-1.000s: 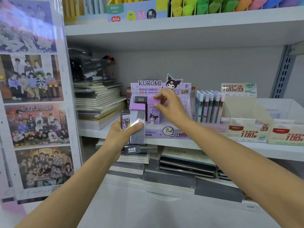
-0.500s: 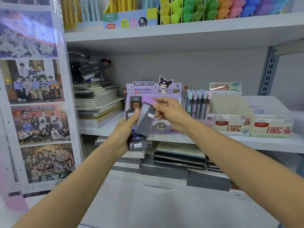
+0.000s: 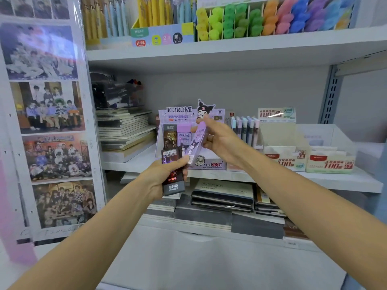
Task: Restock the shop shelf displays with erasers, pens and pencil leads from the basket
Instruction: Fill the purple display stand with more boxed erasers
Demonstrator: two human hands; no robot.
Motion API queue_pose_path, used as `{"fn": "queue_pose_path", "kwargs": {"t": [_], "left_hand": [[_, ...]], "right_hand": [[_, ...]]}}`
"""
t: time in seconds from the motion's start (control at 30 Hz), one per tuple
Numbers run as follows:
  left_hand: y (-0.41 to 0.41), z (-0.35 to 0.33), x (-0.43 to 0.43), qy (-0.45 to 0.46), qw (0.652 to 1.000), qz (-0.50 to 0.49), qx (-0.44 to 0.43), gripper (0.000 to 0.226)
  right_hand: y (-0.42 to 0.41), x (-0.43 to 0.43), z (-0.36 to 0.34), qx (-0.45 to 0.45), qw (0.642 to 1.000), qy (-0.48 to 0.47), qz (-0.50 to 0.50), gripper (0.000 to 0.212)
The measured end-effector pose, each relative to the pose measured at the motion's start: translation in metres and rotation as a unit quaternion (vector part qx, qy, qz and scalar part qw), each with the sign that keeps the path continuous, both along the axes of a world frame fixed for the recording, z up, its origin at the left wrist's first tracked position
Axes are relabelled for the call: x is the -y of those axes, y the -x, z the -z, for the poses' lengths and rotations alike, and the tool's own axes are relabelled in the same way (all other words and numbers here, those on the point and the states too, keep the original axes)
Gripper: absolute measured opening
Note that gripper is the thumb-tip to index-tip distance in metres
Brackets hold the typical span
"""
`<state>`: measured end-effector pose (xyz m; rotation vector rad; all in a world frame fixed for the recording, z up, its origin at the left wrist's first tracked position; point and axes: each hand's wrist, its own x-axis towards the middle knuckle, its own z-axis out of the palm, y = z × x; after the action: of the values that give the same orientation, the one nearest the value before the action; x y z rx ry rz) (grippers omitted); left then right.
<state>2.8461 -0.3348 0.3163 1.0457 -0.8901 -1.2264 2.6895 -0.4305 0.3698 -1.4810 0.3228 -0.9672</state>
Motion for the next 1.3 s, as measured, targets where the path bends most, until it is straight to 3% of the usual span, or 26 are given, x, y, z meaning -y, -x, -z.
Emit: {"fn": "queue_pose_path", "kwargs": {"t": [0.07,0.17,0.3,0.4,0.47,0.67,0.87,1.2,1.3], "left_hand": [[-0.003,0.0,0.0,0.014,0.998,-0.041,0.044,0.03],[-0.009,-0.001,0.0,0.012,0.997,-0.063,0.032,0.024],[-0.025,-0.005,0.0,-0.027,0.997,-0.063,-0.026,0.015],[-0.035,-0.005,0.003,0.012,0.996,-0.087,0.001,0.021],[-0.04,-0.002,0.004,0.05,0.993,-0.102,0.042,0.022],[-0.05,0.01,0.012,0.095,0.99,-0.095,0.046,0.021],[-0.053,0.02,0.023,0.088,0.988,-0.096,0.088,0.027],[-0.054,0.023,0.026,0.101,0.989,-0.085,0.074,0.029],[-0.055,0.023,0.025,0.099,0.989,-0.079,0.075,0.031]], "right_hand": [[-0.003,0.001,0.004,-0.05,0.996,0.058,0.053,0.024],[-0.004,0.003,0.004,-0.094,0.981,0.095,0.141,0.025],[-0.002,0.009,-0.008,-0.041,0.963,0.126,0.234,0.021],[-0.005,0.015,-0.016,-0.032,0.943,0.186,0.274,0.013],[-0.011,0.02,-0.016,-0.069,0.93,0.23,0.278,0.013],[-0.032,0.029,0.001,-0.139,0.907,0.284,0.279,0.014],[-0.04,0.035,0.005,-0.204,0.878,0.348,0.257,0.016],[-0.052,0.043,-0.009,-0.269,0.827,0.415,0.266,0.03],[-0.054,0.047,-0.01,-0.288,0.83,0.4,0.26,0.034]]}}
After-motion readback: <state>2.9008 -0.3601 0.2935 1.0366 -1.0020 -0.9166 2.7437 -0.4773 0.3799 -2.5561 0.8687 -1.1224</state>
